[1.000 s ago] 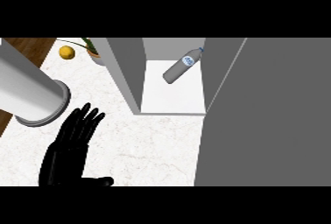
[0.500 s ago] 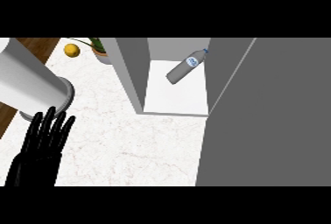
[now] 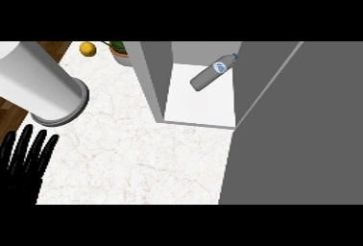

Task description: Pick up the bottled water, place it into the cabinet and close the cabinet

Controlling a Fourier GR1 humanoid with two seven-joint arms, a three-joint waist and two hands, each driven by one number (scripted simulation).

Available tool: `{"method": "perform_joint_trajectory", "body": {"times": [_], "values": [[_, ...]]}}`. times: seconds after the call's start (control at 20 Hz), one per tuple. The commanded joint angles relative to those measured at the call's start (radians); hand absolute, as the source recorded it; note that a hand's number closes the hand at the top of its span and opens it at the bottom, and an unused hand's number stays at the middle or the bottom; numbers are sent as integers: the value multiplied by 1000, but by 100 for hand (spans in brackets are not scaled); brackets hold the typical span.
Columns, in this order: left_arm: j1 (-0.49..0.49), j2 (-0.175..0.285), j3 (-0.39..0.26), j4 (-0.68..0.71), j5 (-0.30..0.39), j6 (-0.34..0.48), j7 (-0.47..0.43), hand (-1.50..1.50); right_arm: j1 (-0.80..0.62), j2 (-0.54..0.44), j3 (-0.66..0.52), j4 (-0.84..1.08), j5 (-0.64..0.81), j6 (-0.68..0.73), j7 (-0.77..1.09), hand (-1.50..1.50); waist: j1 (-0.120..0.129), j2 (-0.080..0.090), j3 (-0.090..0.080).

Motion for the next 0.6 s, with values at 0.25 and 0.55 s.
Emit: {"method": "perform_joint_trajectory", "body": {"times": [0.25, 0.55], "values": [[38, 77, 63, -3, 41, -110, 4, -150, -140, 33, 204, -51, 27, 30, 149, 150, 56, 20, -2], [19, 92, 72, -13, 49, -142, 8, -150, -224, 17, 163, -21, 6, 46, 177, 150, 99, 37, -6]]}}
